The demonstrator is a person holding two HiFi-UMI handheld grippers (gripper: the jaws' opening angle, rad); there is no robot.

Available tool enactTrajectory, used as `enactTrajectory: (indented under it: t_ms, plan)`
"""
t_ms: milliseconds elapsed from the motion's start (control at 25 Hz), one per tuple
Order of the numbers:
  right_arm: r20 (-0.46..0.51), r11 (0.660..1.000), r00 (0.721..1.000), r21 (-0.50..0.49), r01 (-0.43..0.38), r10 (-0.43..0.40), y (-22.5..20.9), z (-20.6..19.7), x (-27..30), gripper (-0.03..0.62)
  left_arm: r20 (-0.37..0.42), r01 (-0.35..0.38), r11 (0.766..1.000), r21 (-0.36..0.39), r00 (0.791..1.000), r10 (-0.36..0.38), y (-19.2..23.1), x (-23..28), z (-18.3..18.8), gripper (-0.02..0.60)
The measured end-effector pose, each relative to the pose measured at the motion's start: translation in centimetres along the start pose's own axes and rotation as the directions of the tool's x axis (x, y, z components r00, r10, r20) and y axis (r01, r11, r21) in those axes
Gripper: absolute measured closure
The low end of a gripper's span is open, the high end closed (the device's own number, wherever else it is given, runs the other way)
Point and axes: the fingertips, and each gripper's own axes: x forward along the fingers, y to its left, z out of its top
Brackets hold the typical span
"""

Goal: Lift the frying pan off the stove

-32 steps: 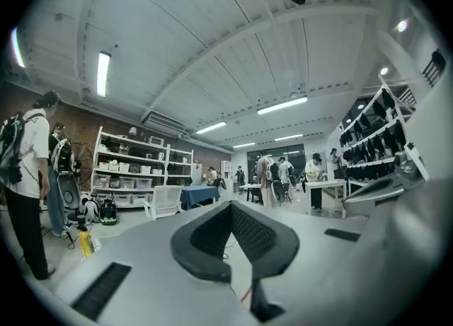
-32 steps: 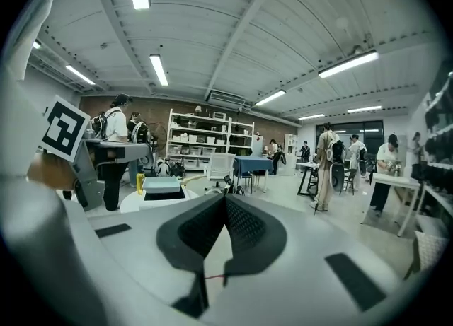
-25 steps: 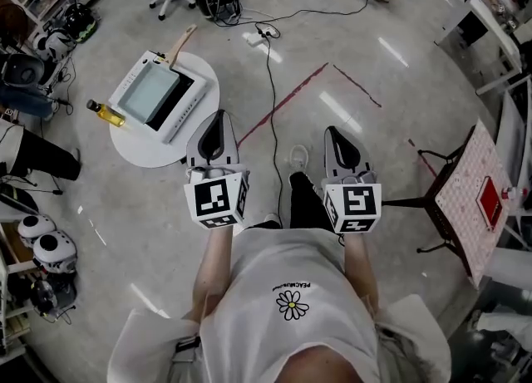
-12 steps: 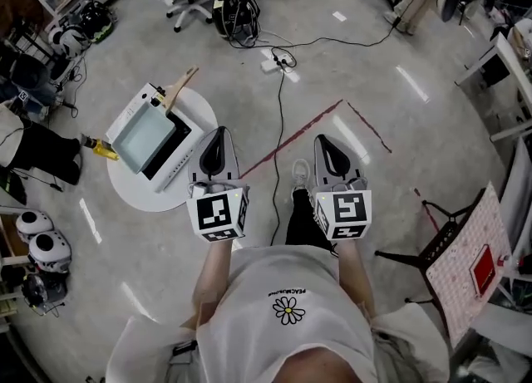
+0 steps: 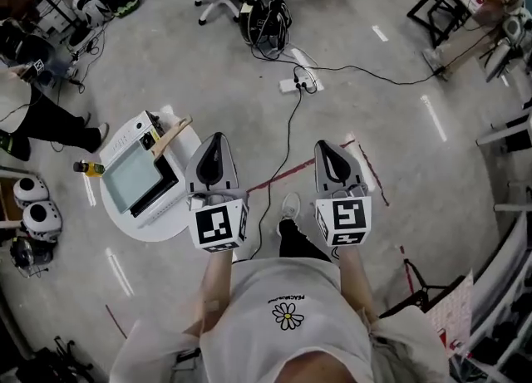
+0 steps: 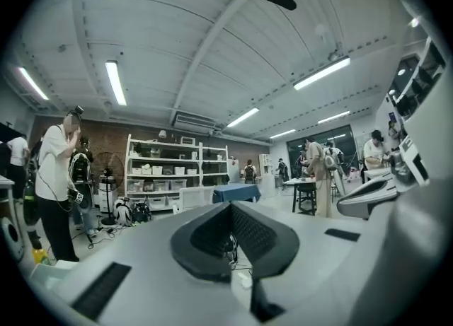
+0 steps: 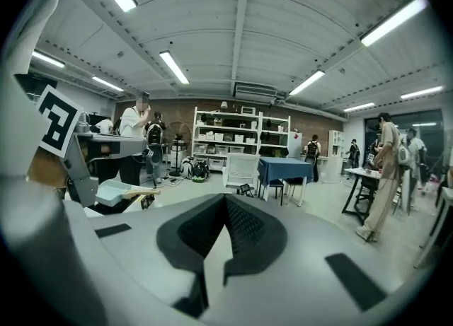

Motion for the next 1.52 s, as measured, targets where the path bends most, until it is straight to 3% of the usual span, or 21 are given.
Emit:
enactTrajectory:
  t_ms: [280, 560, 880, 1200, 1520]
  plan:
    - [0.006, 0.990, 0.990, -0.037, -0.138, 0.138, -2.8, 1.5, 6.9, 0.591, -0.033, -0.135, 0.991, -0.014, 0.990, 0.135, 0.4, 4.1, -0.1, 0.581]
    - [0.027, 0.954, 0.956, -0.069, -0.291, 0.294, 0.6, 3.9, 11.3, 0.591, -0.048, -0.283, 0.959, -0.016, 0.958, 0.282, 4.4, 4.3, 0.4, 0.581]
    - [0.076, 0.927, 0.927, -0.107, -0.359, 0.368, 3.8, 7.8, 16.2, 0.591, 0.003, -0.371, 0.928, -0.006, 0.928, 0.371, 10.3, 5.8, 2.4, 0.581]
    - [0.119, 0.880, 0.875, -0.141, -0.453, 0.469, 9.1, 11.0, 20.6, 0.591, 0.025, -0.500, 0.866, -0.001, 0.866, 0.500, 17.2, 4.4, 3.2, 0.581]
    - [0.147, 0.787, 0.775, -0.174, -0.591, 0.614, 16.0, 12.2, 22.8, 0.591, 0.009, -0.636, 0.772, 0.009, 0.772, 0.636, 22.2, 0.4, 2.5, 0.581]
